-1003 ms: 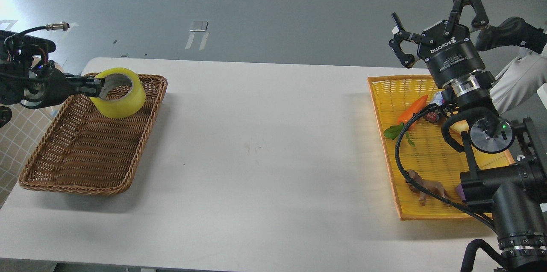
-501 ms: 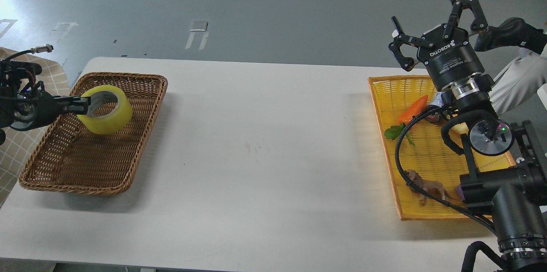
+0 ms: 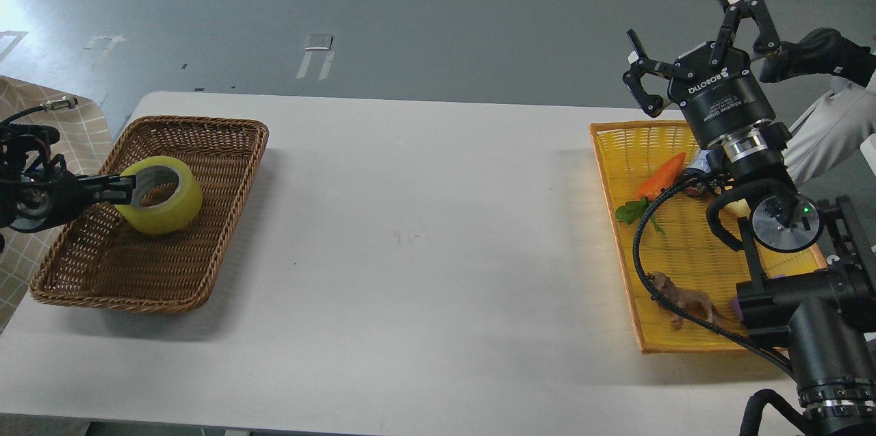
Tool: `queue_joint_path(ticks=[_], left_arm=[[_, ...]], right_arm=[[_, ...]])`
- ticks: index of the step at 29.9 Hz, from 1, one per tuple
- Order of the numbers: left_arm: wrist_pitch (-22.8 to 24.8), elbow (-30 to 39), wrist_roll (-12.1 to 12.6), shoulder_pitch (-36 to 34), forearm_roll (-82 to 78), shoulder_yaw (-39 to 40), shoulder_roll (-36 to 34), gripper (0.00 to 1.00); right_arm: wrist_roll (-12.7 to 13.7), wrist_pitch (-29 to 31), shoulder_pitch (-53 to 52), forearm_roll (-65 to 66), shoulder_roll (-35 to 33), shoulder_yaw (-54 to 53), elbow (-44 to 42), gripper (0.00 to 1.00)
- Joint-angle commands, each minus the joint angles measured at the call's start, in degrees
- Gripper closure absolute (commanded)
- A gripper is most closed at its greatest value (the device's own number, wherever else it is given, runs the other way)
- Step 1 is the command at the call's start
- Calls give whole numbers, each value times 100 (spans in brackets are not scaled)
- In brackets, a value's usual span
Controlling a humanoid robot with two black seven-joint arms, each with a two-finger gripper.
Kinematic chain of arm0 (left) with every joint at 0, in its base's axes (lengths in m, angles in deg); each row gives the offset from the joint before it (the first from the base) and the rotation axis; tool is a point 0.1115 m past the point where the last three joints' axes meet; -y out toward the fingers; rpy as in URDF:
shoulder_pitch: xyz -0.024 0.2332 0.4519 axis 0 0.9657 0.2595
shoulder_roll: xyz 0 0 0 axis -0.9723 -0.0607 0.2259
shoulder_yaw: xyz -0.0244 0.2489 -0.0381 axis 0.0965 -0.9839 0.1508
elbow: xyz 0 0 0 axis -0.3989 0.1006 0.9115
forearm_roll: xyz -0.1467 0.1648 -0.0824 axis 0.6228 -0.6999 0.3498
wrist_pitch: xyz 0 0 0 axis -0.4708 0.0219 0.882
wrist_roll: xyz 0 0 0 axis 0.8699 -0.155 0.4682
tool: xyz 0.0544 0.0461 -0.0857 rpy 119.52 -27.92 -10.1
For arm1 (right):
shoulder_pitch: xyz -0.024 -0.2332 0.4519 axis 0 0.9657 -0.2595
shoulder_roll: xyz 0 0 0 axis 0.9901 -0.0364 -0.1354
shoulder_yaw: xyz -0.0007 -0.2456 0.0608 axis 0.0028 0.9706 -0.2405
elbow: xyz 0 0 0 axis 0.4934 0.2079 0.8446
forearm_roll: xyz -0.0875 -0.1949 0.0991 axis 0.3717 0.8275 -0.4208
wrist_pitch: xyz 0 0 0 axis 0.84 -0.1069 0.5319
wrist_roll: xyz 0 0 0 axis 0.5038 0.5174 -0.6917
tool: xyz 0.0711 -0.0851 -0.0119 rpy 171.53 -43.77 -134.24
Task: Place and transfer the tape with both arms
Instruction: 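Lower the tape roll into the wicker basket and release it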
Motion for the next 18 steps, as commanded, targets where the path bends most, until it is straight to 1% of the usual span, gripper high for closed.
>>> queue_joint_path(ticks=[1,9,10,11,13,14,15,16,18], left_arm=[[-39,-10,12,80,8,9,2,100],[-75,-10,12,98,-1,0,-7,100],[-75,-10,21,98,-1,0,-15,91],[-75,-10,29,98,-1,9,-16,73],[-75,-1,21,98,8,9,-7,66],[-75,-1,21,98,8,9,-7,60],[-83,16,12,90,8,18,2,51],[-109,34,-6,90,8,18,-7,45],[-232,95,-41,90,16,27,-42,40]], right_arm=[[0,0,2,0,0,0,1,0],[0,0,11,0,0,9,1,0],[0,0,2,0,0,9,1,0],[0,0,2,0,0,0,-8,0],[0,0,2,0,0,0,1,0],[0,0,2,0,0,0,1,0],[0,0,2,0,0,0,1,0],[0,0,2,0,0,0,1,0],[0,0,2,0,0,-9,1,0]])
